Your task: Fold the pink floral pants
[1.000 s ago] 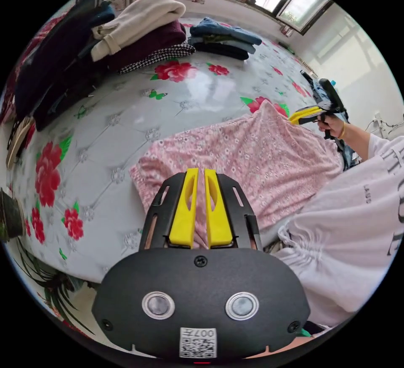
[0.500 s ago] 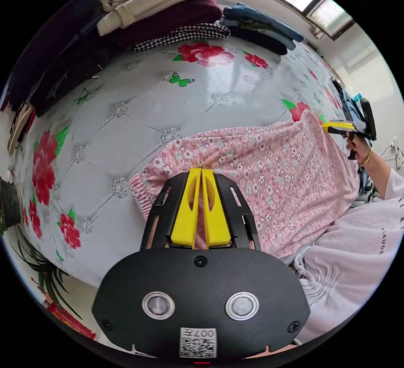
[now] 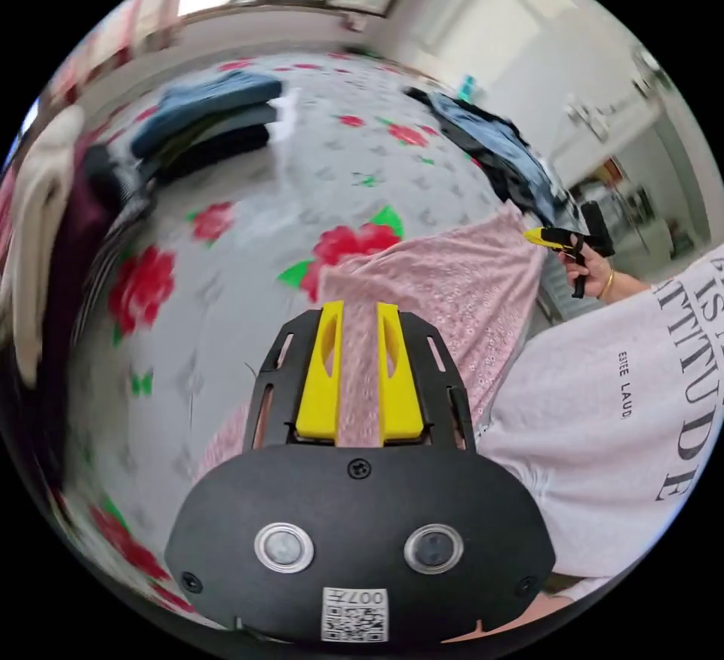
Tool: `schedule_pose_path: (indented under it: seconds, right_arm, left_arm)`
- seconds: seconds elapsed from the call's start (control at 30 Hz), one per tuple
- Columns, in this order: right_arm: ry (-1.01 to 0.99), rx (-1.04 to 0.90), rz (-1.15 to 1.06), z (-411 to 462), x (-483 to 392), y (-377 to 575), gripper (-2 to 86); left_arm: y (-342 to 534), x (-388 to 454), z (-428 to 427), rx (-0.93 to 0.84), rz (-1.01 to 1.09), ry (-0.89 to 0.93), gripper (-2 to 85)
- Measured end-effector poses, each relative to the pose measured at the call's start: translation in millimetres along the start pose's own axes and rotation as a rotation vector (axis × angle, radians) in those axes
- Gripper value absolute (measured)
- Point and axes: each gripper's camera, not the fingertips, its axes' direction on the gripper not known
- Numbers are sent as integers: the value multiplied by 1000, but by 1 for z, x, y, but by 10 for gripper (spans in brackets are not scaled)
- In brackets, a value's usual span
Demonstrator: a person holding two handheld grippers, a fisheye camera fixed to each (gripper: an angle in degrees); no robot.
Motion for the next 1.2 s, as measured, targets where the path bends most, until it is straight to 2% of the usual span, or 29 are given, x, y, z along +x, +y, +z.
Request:
schedule_pose_path:
  seconds: [0.07,0.2,0.27,0.37,0.53,0.87,1.0,1.13,1.2]
  right_arm:
    - [-10,44,137,-20,28,42,52]
    - [-118,66,326,-22,63,107,55]
    - [-176,38,363,-10,70,118,56]
    - [-239,20,372,6,73,124,58]
    - [-319,30,330,19,74,121,43]
    - [-452,11,265,37,64,93,11]
    - [-478,-4,282,38,63,84,5]
    - [-485,3,321,36,68,78,4]
    - [-499,12,340,35,71,77,3]
  left_arm:
    - [-56,19,37,-74,197,51,81]
    - [-122,48,101,-240,418,138,90]
    - [-150,61,147,-410,515,148,101]
    - [-169,70,188,-575,590,127,112]
    - [-179,81,213,-689,727,62,103]
    - [-203,64,250,-882,720,263,92]
    - [-211,57,260,-889,734,266,67]
    - [-224,33,270,-920,635,405,92]
    - [-228,33,266,-906,677,403,110]
